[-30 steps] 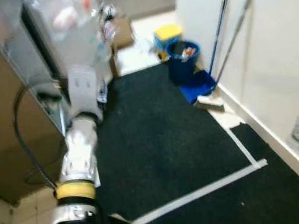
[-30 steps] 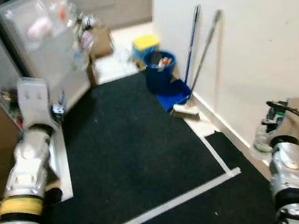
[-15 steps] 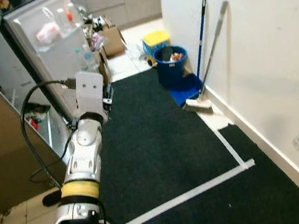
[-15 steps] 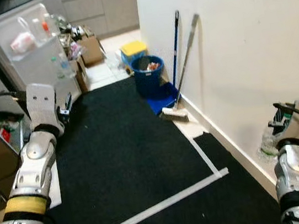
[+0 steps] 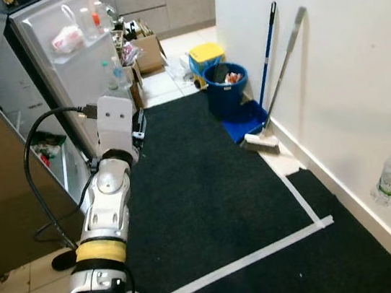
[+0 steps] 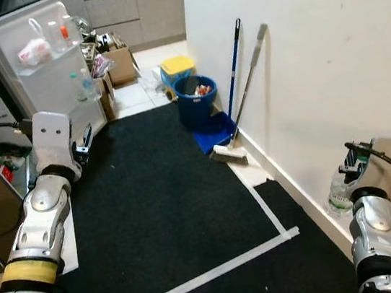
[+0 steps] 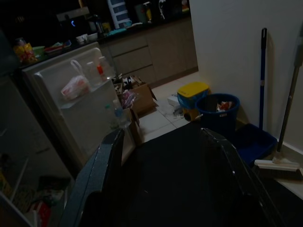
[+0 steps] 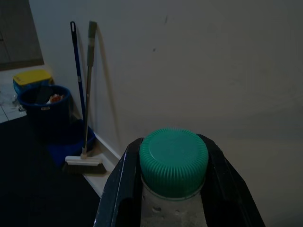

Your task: Restocking fridge

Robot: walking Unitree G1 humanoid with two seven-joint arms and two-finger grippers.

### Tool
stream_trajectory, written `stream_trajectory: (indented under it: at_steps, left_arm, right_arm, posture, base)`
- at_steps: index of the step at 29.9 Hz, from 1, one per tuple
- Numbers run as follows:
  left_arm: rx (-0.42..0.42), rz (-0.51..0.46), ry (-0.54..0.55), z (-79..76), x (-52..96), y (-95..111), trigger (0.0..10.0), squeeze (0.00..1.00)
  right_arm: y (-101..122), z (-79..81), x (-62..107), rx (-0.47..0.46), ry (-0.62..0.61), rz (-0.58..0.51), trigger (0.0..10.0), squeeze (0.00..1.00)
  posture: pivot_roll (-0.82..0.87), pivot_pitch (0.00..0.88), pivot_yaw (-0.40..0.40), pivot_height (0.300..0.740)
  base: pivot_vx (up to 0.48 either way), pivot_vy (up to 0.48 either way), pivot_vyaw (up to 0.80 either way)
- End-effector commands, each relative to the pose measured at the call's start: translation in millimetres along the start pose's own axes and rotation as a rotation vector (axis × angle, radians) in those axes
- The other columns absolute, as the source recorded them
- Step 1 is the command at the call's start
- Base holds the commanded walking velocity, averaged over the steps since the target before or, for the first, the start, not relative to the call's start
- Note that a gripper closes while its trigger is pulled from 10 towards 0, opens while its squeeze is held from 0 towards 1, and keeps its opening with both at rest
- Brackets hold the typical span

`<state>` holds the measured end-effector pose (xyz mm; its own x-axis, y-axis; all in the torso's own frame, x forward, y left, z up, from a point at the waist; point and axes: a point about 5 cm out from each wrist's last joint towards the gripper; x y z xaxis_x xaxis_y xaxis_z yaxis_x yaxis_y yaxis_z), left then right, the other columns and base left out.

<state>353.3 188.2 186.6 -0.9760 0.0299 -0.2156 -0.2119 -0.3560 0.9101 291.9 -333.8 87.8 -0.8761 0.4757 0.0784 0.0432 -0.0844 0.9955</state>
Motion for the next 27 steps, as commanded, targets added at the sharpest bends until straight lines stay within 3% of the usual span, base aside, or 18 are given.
stream_trajectory:
  at_steps: [1, 27]
  left_arm:
    - [0.013, 0.0, -0.008, -1.3, 0.8, -0.9, 10.0, 0.0]
    - [0.012, 0.012, -0.007, -1.4, 3.0, -5.3, 10.0, 0.0]
  right_arm:
    - [1.8, 0.6, 0.2, 0.002, 0.004, -0.018, 10.0, 0.0]
    - [-4.8, 5.2, 3.2, 0.036, 0.035, -0.007, 10.0, 0.0]
  posture:
    - [0.05, 0.0, -0.009, 0.74]
    - [0.05, 0.0, -0.009, 0.74]
  base:
    - [0.398, 0.0, 0.0]
    - [0.399, 0.0, 0.0]
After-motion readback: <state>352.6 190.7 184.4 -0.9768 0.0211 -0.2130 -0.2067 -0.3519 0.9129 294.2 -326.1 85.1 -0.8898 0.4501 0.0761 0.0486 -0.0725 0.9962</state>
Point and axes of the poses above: a point about 5 cm out from each wrist's last joint towards the gripper, its own x axis pointing back from the gripper into the wrist, its own y axis along the axis of the wrist's last joint, z = x × y, and after that the axes turned 5 degrees about -x, right-handed
